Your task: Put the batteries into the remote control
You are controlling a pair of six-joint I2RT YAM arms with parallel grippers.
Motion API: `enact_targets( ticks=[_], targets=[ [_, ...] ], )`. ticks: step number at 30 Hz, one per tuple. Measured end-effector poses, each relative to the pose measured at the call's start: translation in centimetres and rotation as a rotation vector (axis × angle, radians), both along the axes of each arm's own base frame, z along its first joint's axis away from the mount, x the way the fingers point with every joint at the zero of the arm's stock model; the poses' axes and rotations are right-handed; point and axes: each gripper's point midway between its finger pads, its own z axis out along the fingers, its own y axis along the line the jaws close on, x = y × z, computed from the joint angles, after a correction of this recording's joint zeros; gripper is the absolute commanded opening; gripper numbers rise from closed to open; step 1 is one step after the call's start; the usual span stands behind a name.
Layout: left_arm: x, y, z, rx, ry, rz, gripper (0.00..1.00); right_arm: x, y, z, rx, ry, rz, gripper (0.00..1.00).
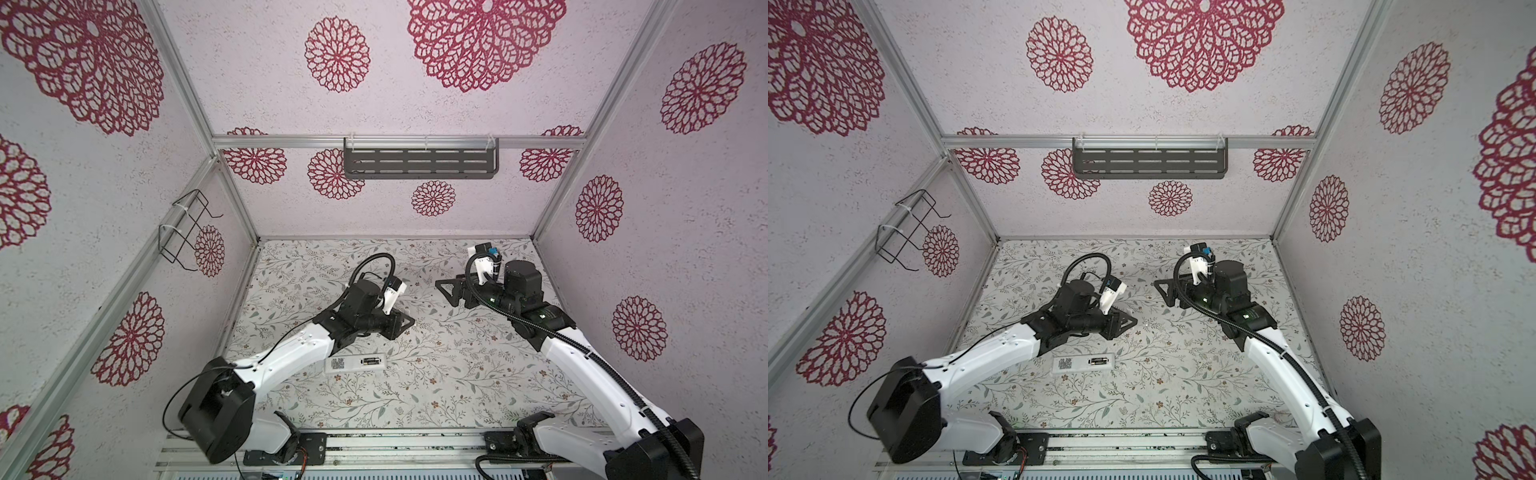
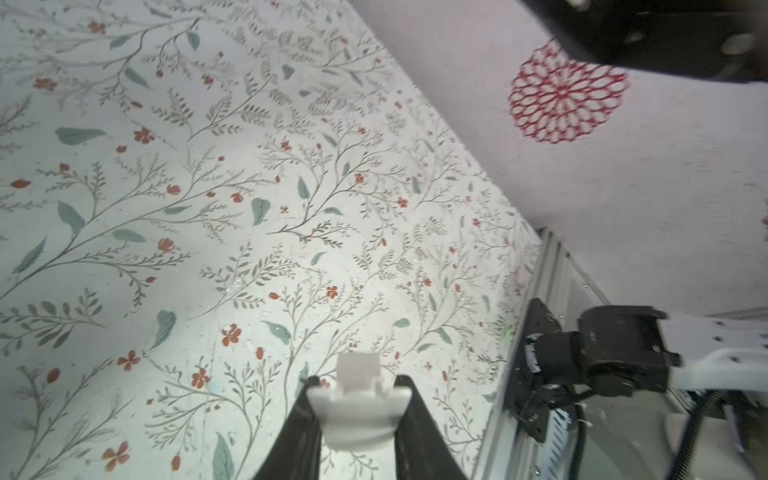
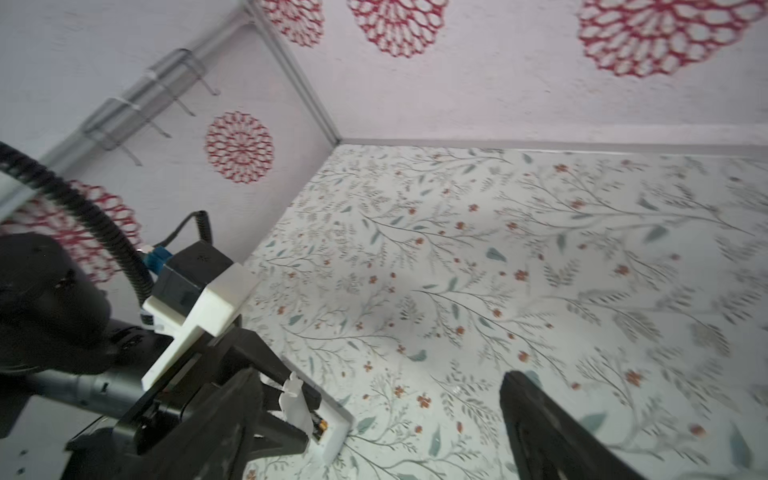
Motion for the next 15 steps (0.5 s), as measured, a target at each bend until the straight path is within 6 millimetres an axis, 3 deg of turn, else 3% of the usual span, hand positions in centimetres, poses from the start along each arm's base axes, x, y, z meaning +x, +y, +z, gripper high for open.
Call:
enact_targets(
  ticks=[5,7,12,14,15],
  targets=[
    [3.4,-1.6,-5.0,0.207,0.142,0.071,0.19,-0.8,-3.4,-5.3,-0.149,0.123,-0.145,0.99],
    [4.7,-1.9,-7.0,0.271,0.206,0.123,0.2,-1.6,-4.4,-6.4,-0.188,0.15,-0.173,0.99],
    [6.2,-1.9,-12.6,0.409,0.356,0.234,0.23,-2.7,-5.7,-6.1,-0.226,0.132,-0.202,0.99],
    [6.0,-1.6,-14.4,0.451,0.414,0.269,0.24,-3.1,-6.0,-5.8,-0.232,0.115,-0.206,0.99],
    [6.2,-1.7,-14.4,0.454,0.425,0.282,0.27,-3.2,-6.2,-5.8,-0.235,0.109,-0.208,0.99]
  ],
)
